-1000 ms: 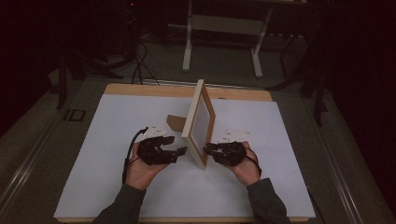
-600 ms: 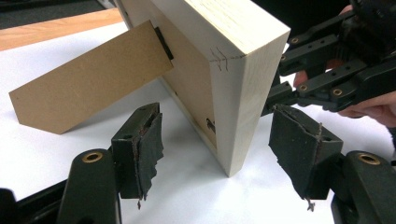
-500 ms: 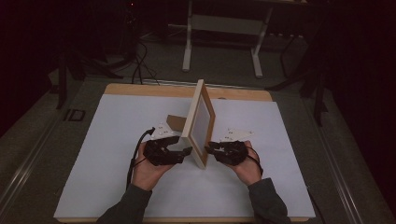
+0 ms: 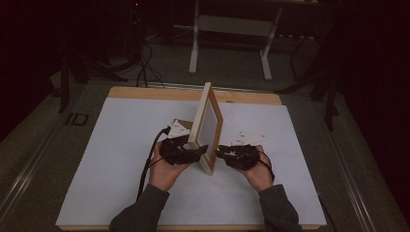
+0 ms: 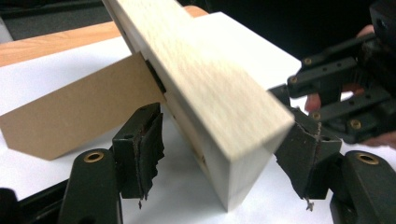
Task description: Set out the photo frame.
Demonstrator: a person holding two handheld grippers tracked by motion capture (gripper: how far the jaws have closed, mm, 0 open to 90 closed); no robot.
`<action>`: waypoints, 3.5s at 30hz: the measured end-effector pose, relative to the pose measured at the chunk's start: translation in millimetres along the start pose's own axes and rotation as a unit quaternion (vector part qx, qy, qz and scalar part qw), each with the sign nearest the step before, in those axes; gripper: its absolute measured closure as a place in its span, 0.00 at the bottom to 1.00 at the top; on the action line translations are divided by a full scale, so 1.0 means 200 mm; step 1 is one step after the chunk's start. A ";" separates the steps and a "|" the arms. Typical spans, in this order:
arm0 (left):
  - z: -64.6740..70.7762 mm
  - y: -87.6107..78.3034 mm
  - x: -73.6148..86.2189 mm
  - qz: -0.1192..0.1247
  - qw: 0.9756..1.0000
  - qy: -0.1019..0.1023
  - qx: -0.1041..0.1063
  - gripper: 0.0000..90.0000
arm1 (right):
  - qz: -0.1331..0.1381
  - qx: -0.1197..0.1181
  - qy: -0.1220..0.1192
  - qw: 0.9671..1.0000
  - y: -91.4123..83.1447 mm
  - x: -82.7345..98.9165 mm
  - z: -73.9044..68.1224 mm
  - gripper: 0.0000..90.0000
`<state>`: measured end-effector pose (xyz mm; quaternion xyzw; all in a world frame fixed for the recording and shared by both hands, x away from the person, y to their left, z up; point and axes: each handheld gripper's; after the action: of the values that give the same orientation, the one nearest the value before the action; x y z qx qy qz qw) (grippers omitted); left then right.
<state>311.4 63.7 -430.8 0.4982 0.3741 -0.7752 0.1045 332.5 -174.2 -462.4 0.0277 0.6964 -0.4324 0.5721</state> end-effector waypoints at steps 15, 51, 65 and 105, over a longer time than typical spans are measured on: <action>0.00 0.05 -0.02 0.000 1.000 -0.011 -0.020 0.57 | 0.001 0.001 0.001 1.000 0.00 0.00 0.01 0.80; -0.05 0.04 -0.01 0.011 0.998 -0.029 -0.052 0.76 | -0.001 0.001 0.004 1.000 0.00 0.01 0.02 0.80; -0.03 0.05 0.01 0.039 0.992 -0.033 -0.116 0.79 | 0.003 0.003 0.006 1.000 -0.01 0.01 0.02 0.80; -0.21 -0.03 -0.01 -0.002 0.996 -0.072 0.047 0.83 | 0.007 0.013 0.016 1.000 -0.03 0.01 0.06 0.80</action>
<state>338.1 97.2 -435.4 0.4448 0.3297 -0.8259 0.1064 337.3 -187.0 -460.8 0.0473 0.6995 -0.4369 0.5636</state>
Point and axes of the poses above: each handheld gripper's, and its own axes: y roughly forward along the jaws, x roughly out of its underside, z roughly to its right, and after that the axes turned 5 degrees about x, right-handed
